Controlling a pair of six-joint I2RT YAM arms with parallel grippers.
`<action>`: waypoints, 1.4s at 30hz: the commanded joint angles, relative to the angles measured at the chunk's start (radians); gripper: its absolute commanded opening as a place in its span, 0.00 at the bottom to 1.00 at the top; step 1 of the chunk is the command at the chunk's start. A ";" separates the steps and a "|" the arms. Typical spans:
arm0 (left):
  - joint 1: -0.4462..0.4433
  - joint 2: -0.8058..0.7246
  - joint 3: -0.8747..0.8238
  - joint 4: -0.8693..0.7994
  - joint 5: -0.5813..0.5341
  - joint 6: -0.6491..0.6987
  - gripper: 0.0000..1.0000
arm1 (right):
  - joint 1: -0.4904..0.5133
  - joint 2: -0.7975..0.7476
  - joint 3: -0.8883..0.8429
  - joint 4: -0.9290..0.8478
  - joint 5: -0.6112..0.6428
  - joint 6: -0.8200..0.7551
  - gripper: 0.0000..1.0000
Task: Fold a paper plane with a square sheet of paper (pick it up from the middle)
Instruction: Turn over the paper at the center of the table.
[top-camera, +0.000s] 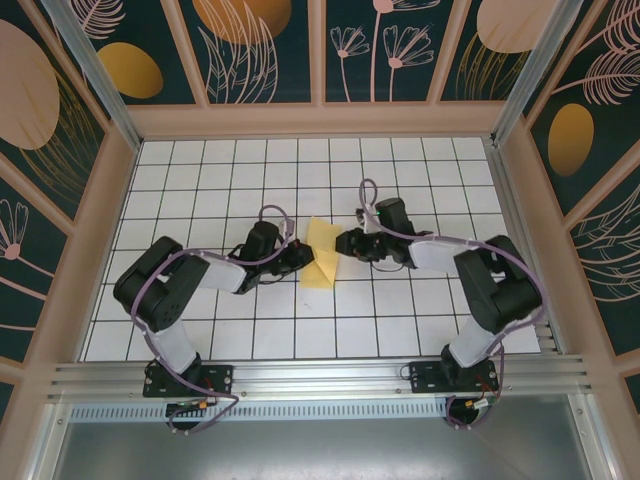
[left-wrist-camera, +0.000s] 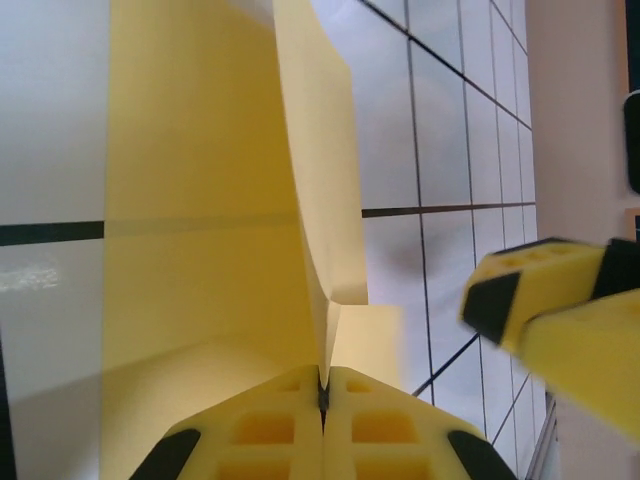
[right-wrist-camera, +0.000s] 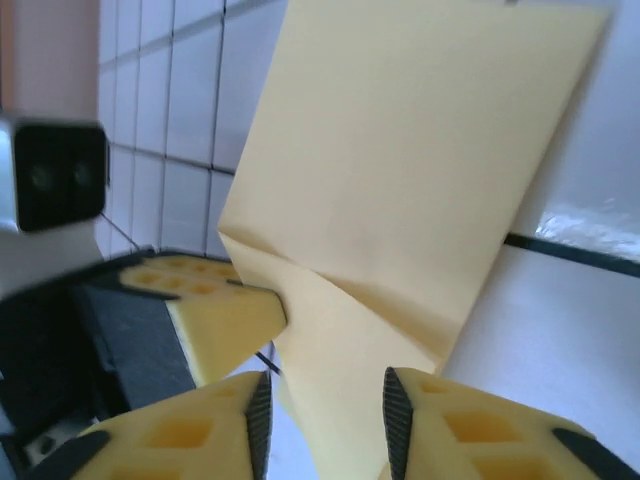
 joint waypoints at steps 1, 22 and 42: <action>0.004 -0.114 0.050 -0.150 -0.086 0.112 0.05 | -0.018 -0.129 -0.007 -0.085 0.171 -0.010 0.53; -0.031 -0.114 0.564 -1.138 -1.046 0.474 0.06 | -0.131 -0.408 -0.060 -0.218 0.534 -0.026 0.82; -0.203 0.399 0.873 -1.267 -1.155 0.395 0.09 | -0.217 -0.386 -0.091 -0.239 0.510 0.030 0.82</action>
